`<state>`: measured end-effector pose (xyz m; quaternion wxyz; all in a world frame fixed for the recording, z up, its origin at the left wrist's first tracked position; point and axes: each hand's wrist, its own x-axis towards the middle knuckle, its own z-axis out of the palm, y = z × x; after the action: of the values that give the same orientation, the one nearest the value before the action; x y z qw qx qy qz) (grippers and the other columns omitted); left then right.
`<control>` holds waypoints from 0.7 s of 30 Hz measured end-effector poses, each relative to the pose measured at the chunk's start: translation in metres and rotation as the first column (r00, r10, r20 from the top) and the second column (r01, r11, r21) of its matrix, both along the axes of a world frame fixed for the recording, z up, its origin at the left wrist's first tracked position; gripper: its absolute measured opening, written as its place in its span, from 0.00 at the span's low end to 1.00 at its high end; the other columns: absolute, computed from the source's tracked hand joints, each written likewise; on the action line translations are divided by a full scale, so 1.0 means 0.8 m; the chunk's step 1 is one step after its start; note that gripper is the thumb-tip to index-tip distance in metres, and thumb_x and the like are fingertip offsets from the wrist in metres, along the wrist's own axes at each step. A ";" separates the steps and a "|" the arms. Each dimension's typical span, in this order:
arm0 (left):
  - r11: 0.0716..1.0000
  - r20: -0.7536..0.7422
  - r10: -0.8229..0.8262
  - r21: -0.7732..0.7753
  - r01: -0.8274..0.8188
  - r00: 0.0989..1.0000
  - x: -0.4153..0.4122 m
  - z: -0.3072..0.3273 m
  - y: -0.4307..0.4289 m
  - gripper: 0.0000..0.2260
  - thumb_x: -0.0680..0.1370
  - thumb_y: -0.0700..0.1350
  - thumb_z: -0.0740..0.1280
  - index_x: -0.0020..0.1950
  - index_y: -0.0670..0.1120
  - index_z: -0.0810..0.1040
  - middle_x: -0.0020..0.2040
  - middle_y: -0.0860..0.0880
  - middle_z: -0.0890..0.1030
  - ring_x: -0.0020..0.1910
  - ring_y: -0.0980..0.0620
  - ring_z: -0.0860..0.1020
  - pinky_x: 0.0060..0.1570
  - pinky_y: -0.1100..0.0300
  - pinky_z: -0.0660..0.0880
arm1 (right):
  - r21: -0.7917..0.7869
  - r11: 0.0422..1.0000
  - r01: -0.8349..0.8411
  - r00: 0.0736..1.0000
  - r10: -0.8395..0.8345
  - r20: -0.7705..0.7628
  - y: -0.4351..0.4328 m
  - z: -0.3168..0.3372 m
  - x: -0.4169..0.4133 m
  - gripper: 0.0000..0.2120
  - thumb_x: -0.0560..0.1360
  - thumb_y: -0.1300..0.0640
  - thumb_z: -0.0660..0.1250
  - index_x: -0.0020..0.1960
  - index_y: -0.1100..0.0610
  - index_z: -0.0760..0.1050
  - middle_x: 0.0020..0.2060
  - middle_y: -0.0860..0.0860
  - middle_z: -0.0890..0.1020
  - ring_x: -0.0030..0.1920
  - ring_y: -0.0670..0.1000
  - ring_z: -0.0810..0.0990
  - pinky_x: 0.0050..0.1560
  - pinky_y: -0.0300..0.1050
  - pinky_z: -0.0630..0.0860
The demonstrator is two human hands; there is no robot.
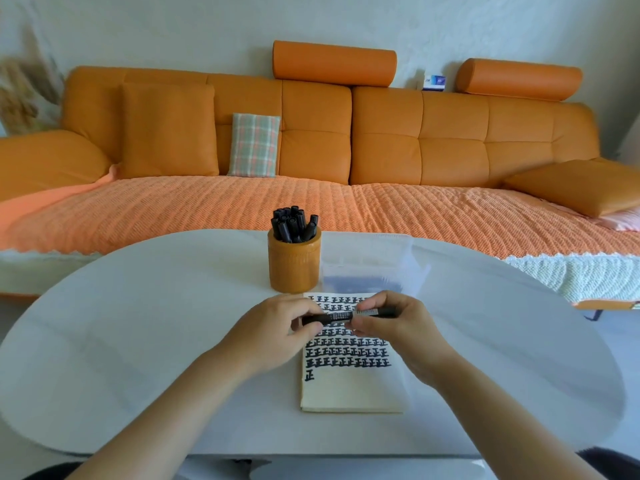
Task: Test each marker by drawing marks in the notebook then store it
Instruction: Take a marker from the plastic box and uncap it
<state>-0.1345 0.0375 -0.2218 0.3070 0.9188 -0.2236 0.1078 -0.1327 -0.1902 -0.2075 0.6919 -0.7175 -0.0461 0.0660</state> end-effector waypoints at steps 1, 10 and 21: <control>1.000 0.001 -0.010 0.013 0.010 1.000 -0.001 0.000 -0.001 0.06 0.79 0.52 0.65 0.54 0.57 0.79 0.46 0.60 0.78 0.45 0.59 0.75 0.43 0.58 0.74 | -0.128 0.992 0.021 0.998 -0.014 0.054 -0.003 -0.004 -0.001 0.08 0.68 0.65 0.78 0.43 0.59 0.81 0.41 0.60 0.85 0.43 0.60 0.84 0.52 0.56 0.80; 0.995 0.082 -0.101 0.002 0.102 0.991 -0.010 0.004 -0.025 0.06 0.80 0.50 0.65 0.54 0.52 0.80 0.43 0.58 0.75 0.46 0.58 0.73 0.41 0.62 0.72 | -0.771 0.613 0.173 0.691 0.482 0.538 0.000 -0.010 -0.013 0.12 0.80 0.48 0.60 0.59 0.50 0.76 0.47 0.46 0.80 0.44 0.47 0.77 0.44 0.43 0.75; 0.991 0.105 -0.135 0.032 0.132 0.985 -0.006 -0.005 -0.028 0.07 0.80 0.51 0.62 0.51 0.50 0.78 0.44 0.57 0.75 0.47 0.58 0.73 0.45 0.58 0.73 | -0.846 0.435 0.309 0.621 0.581 0.526 0.008 -0.013 0.000 0.10 0.81 0.54 0.57 0.45 0.56 0.73 0.37 0.49 0.76 0.34 0.51 0.68 0.35 0.43 0.61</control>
<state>-0.1394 0.0152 -0.2256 0.2898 0.8984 -0.3020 0.1333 -0.1329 -0.1839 -0.2180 0.1058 -0.9116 -0.3599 -0.1683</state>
